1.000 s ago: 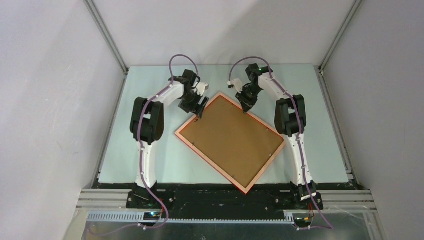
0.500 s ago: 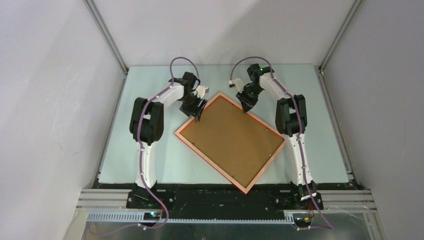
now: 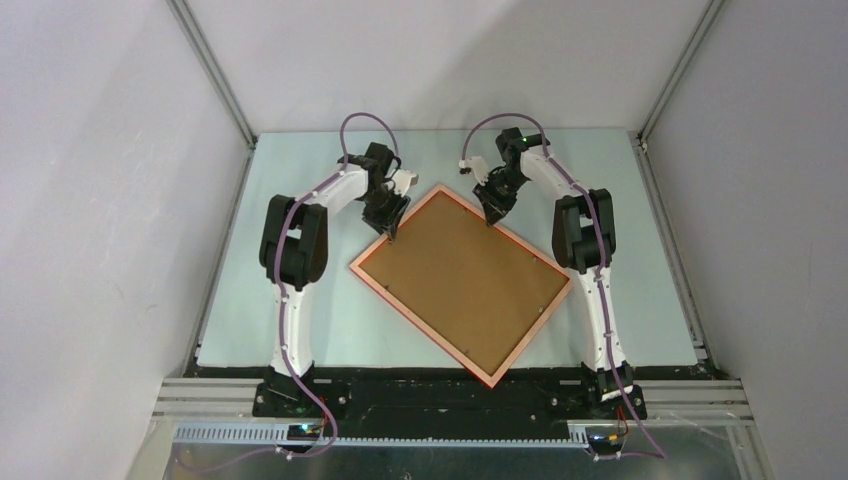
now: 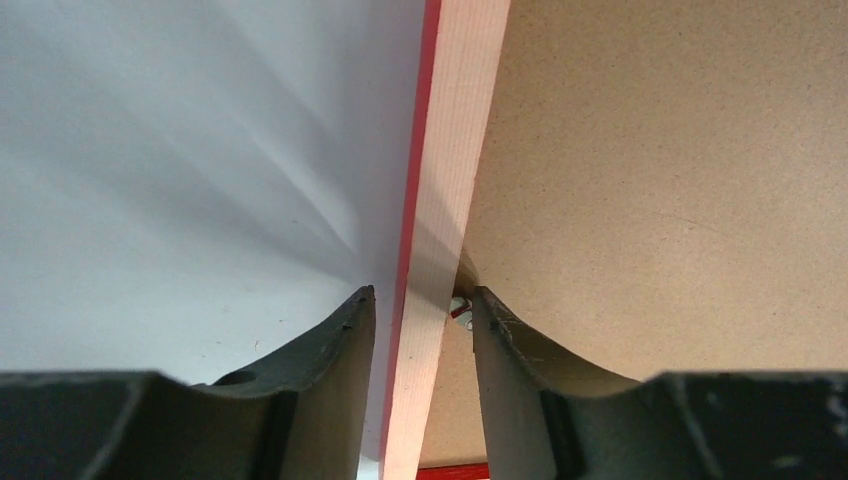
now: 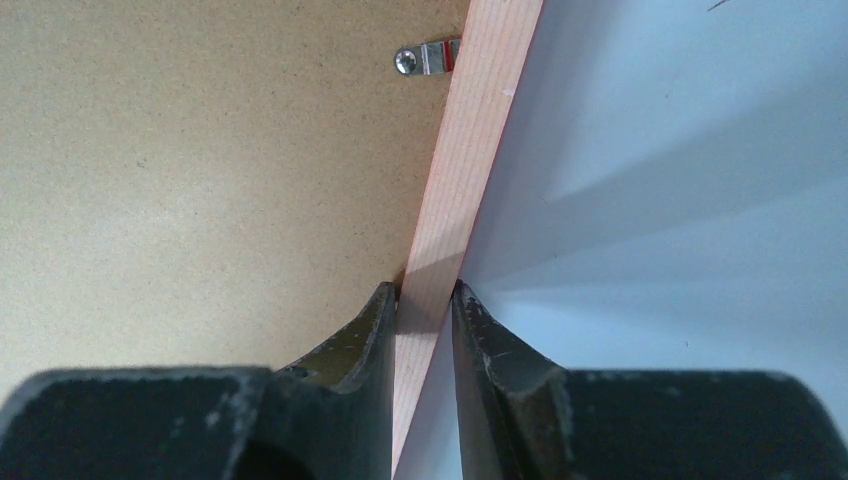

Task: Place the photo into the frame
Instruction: Install the photo frame at the center of the board.

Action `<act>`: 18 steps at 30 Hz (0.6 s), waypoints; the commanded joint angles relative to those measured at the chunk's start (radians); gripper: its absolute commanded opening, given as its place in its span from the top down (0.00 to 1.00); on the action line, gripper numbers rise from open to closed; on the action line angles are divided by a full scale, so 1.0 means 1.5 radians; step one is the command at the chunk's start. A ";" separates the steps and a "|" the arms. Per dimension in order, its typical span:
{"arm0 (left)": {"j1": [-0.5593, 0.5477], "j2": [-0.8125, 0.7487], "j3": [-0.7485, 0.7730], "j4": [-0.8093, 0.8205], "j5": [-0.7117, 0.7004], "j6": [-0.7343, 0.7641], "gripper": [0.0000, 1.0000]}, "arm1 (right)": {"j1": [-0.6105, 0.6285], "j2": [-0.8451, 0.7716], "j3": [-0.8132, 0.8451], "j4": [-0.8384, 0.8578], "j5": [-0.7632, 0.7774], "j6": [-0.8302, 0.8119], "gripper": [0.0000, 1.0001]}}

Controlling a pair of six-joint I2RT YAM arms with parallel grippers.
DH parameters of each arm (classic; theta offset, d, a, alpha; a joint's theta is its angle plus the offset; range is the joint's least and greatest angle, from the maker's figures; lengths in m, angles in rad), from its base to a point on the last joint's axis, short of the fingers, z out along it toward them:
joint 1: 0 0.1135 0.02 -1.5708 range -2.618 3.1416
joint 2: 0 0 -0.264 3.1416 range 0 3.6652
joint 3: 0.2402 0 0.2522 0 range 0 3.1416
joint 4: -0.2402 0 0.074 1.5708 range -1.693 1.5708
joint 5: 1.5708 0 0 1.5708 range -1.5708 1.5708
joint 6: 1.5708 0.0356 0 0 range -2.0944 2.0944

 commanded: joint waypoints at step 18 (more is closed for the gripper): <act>0.010 -0.032 -0.002 0.002 -0.050 0.012 0.77 | -0.007 -0.013 -0.024 0.022 0.006 -0.003 1.00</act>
